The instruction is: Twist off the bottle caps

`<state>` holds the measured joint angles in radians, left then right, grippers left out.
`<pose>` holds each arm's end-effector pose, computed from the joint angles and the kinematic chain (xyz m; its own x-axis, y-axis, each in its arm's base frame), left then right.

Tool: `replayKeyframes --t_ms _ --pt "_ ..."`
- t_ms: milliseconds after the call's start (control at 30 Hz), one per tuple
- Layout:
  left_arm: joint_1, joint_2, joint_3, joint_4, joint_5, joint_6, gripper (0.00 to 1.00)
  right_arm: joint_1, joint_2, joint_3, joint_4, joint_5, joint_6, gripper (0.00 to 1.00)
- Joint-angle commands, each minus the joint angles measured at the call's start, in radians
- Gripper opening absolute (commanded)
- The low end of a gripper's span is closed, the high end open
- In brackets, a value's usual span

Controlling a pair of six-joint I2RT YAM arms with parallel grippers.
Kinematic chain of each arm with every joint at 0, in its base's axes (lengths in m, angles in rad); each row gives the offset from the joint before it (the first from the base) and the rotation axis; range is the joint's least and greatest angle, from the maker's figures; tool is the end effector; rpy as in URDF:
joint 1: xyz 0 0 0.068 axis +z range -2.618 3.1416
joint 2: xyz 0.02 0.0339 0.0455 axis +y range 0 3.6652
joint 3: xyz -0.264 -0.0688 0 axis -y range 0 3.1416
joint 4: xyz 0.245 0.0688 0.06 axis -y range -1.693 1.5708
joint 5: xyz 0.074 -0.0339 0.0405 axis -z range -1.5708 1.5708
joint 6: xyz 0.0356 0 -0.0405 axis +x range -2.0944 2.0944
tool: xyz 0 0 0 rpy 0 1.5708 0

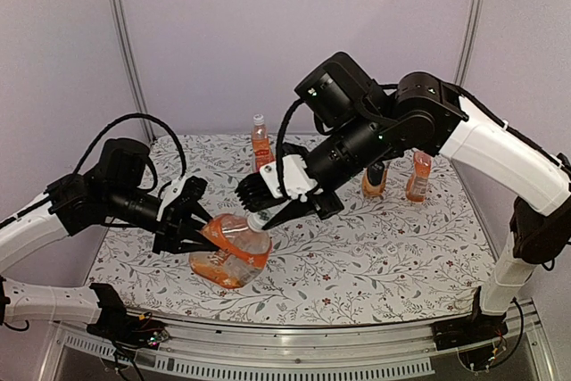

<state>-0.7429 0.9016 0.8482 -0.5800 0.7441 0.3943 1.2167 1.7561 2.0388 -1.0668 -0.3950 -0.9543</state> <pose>0.1198 -0.1428 0.3081 -0.0568 0.4359 -0.8982 0.9982 0.0055 -0.0605 0.1130 0.3451 0.4235 0.6419 -0.4356 -0.6311 -0.7550 -0.5032 -0.4206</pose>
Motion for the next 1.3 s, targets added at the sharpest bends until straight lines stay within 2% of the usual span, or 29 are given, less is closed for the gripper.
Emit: replayKeyframes --t_ms 0,67,133,167,233,267,367,500,633,833,1000,1267 --pt "0.008 -0.014 0.036 0.064 0.073 -0.040 0.08 0.009 0.029 0.045 -0.163 0.036 -0.235 0.00" --pt "0.008 -0.019 0.027 0.066 0.062 -0.045 0.08 0.008 0.025 0.028 -0.120 0.057 -0.213 0.03" --pt "0.008 -0.026 0.010 0.083 0.033 -0.063 0.08 0.008 0.011 -0.009 -0.032 0.091 -0.145 0.36" --pt "0.009 -0.031 0.000 0.093 0.013 -0.069 0.08 0.009 0.001 -0.042 0.011 0.109 -0.090 0.61" --pt "0.011 -0.041 -0.020 0.121 -0.048 -0.076 0.08 0.007 -0.045 -0.109 0.120 0.160 -0.013 0.94" --pt "0.011 -0.042 -0.028 0.132 -0.093 -0.072 0.08 0.007 -0.060 -0.143 0.183 0.191 0.048 0.98" --pt "0.011 -0.041 -0.046 0.179 -0.256 -0.033 0.09 -0.003 -0.106 -0.194 0.300 0.260 0.184 0.99" --pt "0.010 -0.040 -0.067 0.290 -0.529 0.017 0.10 -0.042 -0.106 -0.176 0.322 0.274 0.449 0.99" --pt "0.010 -0.032 -0.084 0.359 -0.656 0.056 0.10 -0.061 -0.077 -0.151 0.337 0.302 0.704 0.99" --pt "0.008 -0.028 -0.099 0.370 -0.669 0.069 0.10 -0.074 0.012 -0.016 0.246 0.460 1.108 0.86" --pt "0.005 -0.028 -0.104 0.370 -0.655 0.067 0.10 -0.074 0.048 0.053 0.205 0.528 1.225 0.76" --pt "0.005 -0.025 -0.102 0.368 -0.655 0.074 0.10 -0.091 0.119 0.160 0.106 0.455 1.321 0.64"
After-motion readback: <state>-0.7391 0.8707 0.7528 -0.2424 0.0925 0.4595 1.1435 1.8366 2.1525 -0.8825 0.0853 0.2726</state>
